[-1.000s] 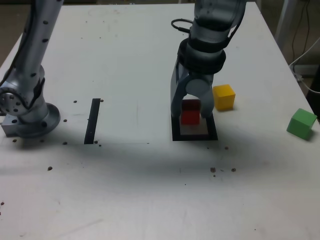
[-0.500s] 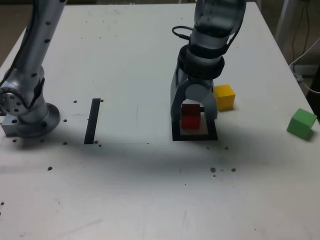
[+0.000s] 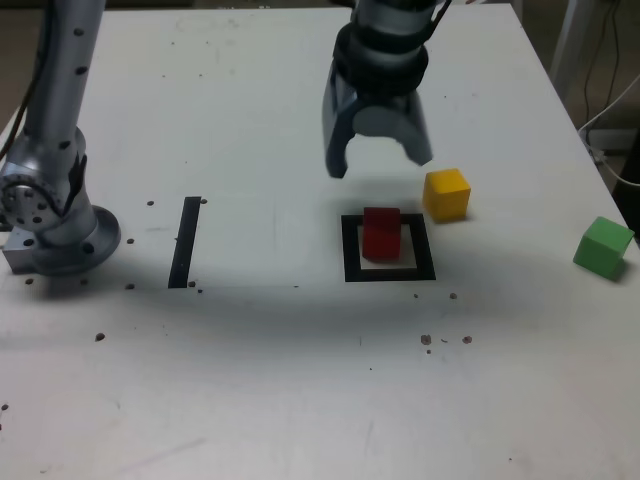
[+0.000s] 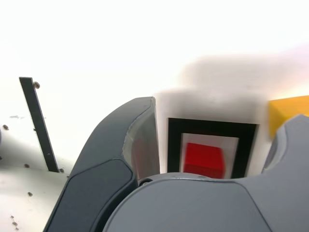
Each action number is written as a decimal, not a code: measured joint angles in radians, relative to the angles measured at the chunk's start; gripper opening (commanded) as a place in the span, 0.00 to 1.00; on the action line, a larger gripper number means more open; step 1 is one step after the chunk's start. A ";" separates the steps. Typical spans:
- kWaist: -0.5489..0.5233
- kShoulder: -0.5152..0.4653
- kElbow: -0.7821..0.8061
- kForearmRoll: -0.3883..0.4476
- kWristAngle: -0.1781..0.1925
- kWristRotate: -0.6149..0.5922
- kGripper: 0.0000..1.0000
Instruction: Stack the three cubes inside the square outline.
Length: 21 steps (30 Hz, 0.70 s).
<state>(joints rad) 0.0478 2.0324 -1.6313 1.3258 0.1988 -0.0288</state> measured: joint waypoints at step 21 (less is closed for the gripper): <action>0.054 0.236 -0.329 0.072 -0.130 0.019 0.98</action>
<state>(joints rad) 0.1015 2.2683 -1.9605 1.3980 0.0691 -0.0098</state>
